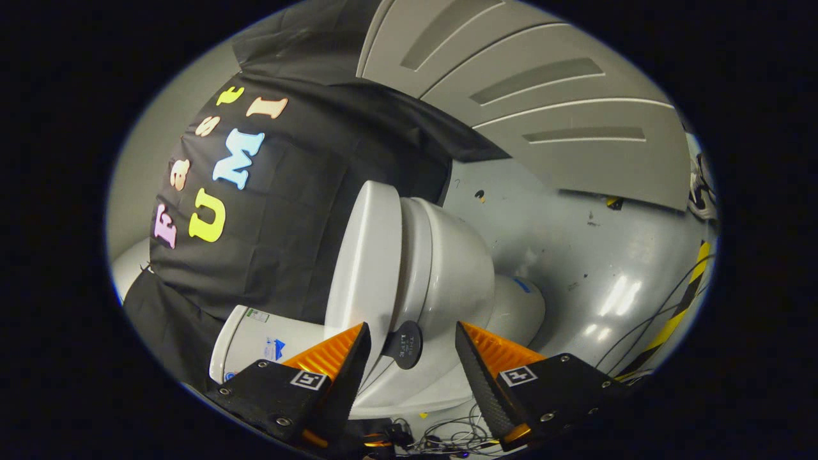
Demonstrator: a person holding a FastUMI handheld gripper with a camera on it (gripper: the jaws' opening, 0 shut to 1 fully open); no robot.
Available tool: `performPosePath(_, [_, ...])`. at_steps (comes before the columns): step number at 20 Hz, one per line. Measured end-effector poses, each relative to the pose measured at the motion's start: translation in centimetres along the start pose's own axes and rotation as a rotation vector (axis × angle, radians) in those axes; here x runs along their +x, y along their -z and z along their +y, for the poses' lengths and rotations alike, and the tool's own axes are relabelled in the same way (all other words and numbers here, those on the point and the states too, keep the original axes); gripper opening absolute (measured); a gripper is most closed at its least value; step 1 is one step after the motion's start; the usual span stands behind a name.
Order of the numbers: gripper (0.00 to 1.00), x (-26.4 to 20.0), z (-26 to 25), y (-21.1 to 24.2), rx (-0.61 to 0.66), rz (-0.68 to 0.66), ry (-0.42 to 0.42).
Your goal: Open the toilet lid.
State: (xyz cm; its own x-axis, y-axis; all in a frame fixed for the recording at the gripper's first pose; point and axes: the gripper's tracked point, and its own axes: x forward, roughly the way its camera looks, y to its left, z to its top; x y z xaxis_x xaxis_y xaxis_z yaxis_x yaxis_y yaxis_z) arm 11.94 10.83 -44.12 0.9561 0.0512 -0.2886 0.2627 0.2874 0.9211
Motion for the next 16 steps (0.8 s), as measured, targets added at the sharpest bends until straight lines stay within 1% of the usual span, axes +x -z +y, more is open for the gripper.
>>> performPosePath(1, [0.80, 0.2, 0.4, 0.2, 0.034, 0.005, -0.028])
performPosePath(2, [0.71, 0.1, 0.9, 0.3, 0.070, 0.006, -0.065])
performPosePath(3, [0.66, 0.5, 1.1, 0.3, 0.094, 0.005, -0.077])
performPosePath(4, [0.55, 1.1, 0.6, 0.5, 0.104, 0.006, -0.073])
performPosePath(5, [0.52, 1.3, 0.5, 0.5, 0.119, 0.008, -0.075])
performPosePath(7, [0.41, 1.3, 0.4, 0.3, 0.143, 0.004, -0.079])
performPosePath(9, [0.29, 1.3, 0.3, 0.2, 0.149, 0.000, -0.080])
performPosePath(10, [0.20, 1.3, 0.0, 0.1, 0.148, -0.002, -0.072])
performPosePath(11, [0.16, 1.3, -0.2, 0.1, 0.155, 0.001, -0.074])
performPosePath(12, [0.09, 1.1, -0.1, -0.1, 0.172, -0.001, -0.078])
performPosePath(16, [0.03, 1.3, -0.5, -0.1, 0.256, -0.003, -0.083])
